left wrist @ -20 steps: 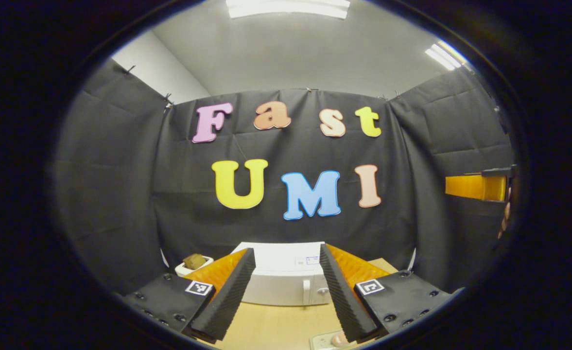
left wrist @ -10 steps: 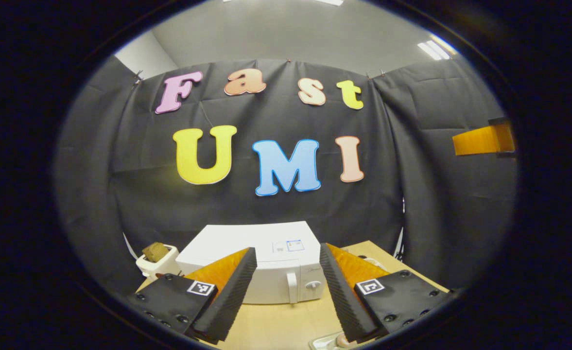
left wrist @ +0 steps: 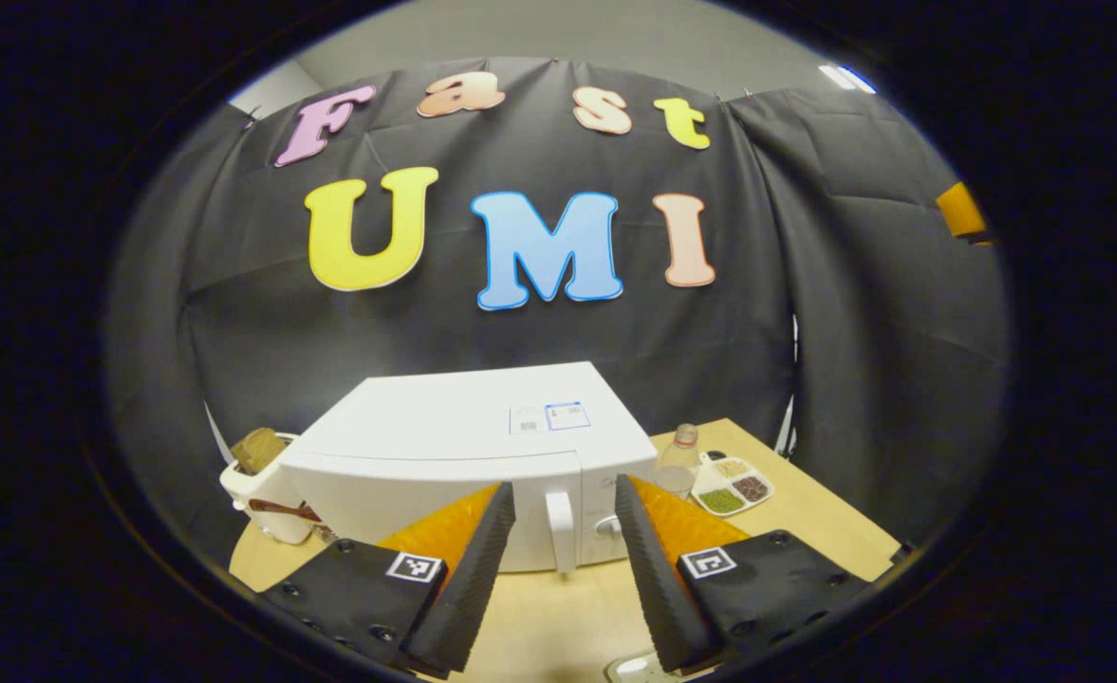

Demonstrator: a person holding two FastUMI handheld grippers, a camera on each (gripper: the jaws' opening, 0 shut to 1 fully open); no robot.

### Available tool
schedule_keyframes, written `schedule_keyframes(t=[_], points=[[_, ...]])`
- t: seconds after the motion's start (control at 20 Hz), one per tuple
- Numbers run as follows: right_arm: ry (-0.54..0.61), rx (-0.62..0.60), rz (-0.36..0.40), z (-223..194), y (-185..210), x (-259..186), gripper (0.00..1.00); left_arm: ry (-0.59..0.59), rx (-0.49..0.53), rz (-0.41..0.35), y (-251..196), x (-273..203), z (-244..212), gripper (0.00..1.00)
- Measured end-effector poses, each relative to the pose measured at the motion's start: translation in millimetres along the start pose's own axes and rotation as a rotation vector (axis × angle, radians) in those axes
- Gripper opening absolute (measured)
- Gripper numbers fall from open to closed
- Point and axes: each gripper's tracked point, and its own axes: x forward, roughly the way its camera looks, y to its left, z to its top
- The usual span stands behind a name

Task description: Open the microwave oven with the left hand, put the food in, and close the microwave oven.

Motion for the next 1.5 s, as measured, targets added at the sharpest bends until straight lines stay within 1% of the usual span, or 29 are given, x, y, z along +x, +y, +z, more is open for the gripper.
schedule_keyframes(t=[0.1, 0.15, 0.25, 0.3, 0.35, 0.45, 0.5, 0.6, 0.65, 0.75, 0.85, 0.95, 1.0, 1.05, 1.15, 1.3, 1.35, 1.4, 1.5], points=[[0.018, -0.007, -0.024, -4.8, -3.9, 3.1, 0.86, 0.059, -0.006, 0.007, -0.2, 19.1, -29.3, 0.79], [0.025, -0.009, -0.032, -6.5, -4.3, 5.2, 0.86, 0.085, -0.011, 0.012, 1.2, 30.3, -43.8, 0.76], [0.046, -0.014, -0.039, -12.4, -2.9, 8.6, 0.86, 0.140, -0.014, 0.021, 1.3, 47.4, -67.4, 0.77], [0.051, -0.016, -0.041, -13.8, -3.1, 9.4, 0.86, 0.158, -0.015, 0.021, -0.2, 56.0, -75.3, 0.80], [0.054, -0.021, -0.044, -14.5, -2.5, 10.3, 0.86, 0.172, -0.017, 0.018, -2.7, 65.0, -83.8, 0.77], [0.062, -0.031, -0.048, -17.1, -2.5, 11.8, 0.86, 0.196, -0.012, 0.016, -5.6, 78.7, -97.8, 0.80], [0.066, -0.035, -0.052, -19.1, -3.3, 13.3, 0.86, 0.206, -0.006, 0.020, -6.0, 85.4, -102.4, 0.78], [0.075, -0.034, -0.056, -20.8, -4.5, 14.6, 0.86, 0.210, 0.005, 0.027, -5.8, 95.3, -109.4, 0.78], [0.080, -0.031, -0.058, -21.4, -5.4, 15.0, 0.86, 0.219, 0.007, 0.027, -5.8, 98.9, -114.5, 0.75], [0.085, -0.028, -0.061, -22.5, -6.6, 16.0, 0.86, 0.238, -0.005, 0.032, -3.7, 107.5, -122.5, 0.75], [0.087, -0.028, -0.064, -24.1, -9.1, 15.3, 0.86, 0.238, -0.026, 0.022, -6.5, 113.5, -124.4, 0.65], [0.092, -0.026, -0.061, -27.1, -9.6, 14.4, 0.86, 0.239, -0.033, -0.002, -10.9, 118.5, -123.5, 0.60], [0.092, -0.023, -0.060, -26.9, -9.6, 14.0, 0.86, 0.237, -0.037, 0.004, -10.9, 118.0, -122.0, 0.46], [0.093, -0.020, -0.058, -27.0, -9.3, 13.2, 0.86, 0.239, -0.046, 0.006, -9.5, 121.5, -122.5, 0.41], [0.090, -0.019, -0.057, -26.3, -9.9, 9.5, 0.86, 0.239, -0.058, 0.011, -10.7, 123.0, -124.1, 0.36], [0.076, -0.017, -0.059, -24.1, -13.1, 1.6, 0.86, 0.230, -0.078, 0.015, -11.7, 123.3, -126.0, 0.33], [0.074, -0.009, -0.057, -23.9, -12.8, -1.9, 0.86, 0.230, -0.090, 0.015, -11.2, 123.7, -129.7, 0.27], [0.070, 0.000, -0.054, -23.2, -12.4, -6.0, 0.86, 0.222, -0.109, 0.021, -11.7, 123.8, -128.6, 0.25], [0.060, 0.011, -0.052, -23.7, -13.7, -15.8, 0.86, 0.205, -0.114, 0.027, -11.6, 123.2, -129.2, 0.24]])
